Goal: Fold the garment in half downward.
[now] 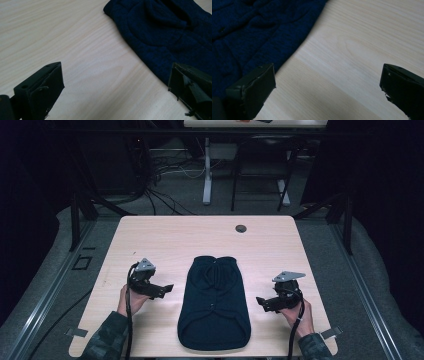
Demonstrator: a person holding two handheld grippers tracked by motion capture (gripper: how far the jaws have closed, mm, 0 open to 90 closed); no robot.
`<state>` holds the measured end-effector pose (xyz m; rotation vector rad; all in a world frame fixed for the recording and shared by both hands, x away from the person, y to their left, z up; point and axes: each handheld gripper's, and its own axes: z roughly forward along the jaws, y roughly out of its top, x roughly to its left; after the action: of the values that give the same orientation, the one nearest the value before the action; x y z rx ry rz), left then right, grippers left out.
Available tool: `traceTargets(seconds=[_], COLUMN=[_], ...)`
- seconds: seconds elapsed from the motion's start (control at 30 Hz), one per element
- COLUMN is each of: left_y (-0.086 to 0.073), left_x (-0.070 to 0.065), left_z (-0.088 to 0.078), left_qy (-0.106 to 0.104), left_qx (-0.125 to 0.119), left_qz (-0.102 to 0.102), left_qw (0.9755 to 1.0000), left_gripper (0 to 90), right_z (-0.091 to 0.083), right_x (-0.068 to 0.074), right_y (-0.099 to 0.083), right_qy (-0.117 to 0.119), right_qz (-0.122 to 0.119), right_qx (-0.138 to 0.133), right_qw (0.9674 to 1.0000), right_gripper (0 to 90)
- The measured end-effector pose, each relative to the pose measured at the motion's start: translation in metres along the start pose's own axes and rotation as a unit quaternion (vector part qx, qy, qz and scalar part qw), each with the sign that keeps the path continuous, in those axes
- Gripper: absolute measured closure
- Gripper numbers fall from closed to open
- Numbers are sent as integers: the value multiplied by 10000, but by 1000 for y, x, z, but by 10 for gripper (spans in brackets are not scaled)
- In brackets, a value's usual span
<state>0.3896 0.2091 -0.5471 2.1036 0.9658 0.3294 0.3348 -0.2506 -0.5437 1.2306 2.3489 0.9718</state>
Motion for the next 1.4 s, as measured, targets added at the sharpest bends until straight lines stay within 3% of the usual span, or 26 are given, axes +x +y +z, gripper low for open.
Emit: traceTargets(seconds=[0.07,0.23,0.5,0.97,1.23,1.33,1.4], left_y=[4,20,41,69,79,81,81], left_x=[0,-2,-8,-8,-8,-11,-12], left_z=[4,12,26,54,85,92,98], left_qy=[-72,-171,-209,-265,-229,-113,-158], left_qx=[2,-1,32,100,361,484,532], left_qz=[-71,-30,83,-13,-138,-14,-42], left_qw=[9999,9998,9997,9996,9990,9988,9985], left_gripper=[0,0,0,0,13,30,33], right_z=[3,10,23,49,74,83,88], right_x=[1,2,4,1,3,4,4], right_y=[5,17,38,69,94,100,103], right_qy=[46,139,214,308,370,334,341], right_qz=[-21,19,-73,-88,-115,-59,-41], right_qx=[-4,-14,51,194,282,342,296], right_qw=[10000,9999,9997,9993,9989,9988,9990], right_gripper=[0,5,8,17,48,57,66])
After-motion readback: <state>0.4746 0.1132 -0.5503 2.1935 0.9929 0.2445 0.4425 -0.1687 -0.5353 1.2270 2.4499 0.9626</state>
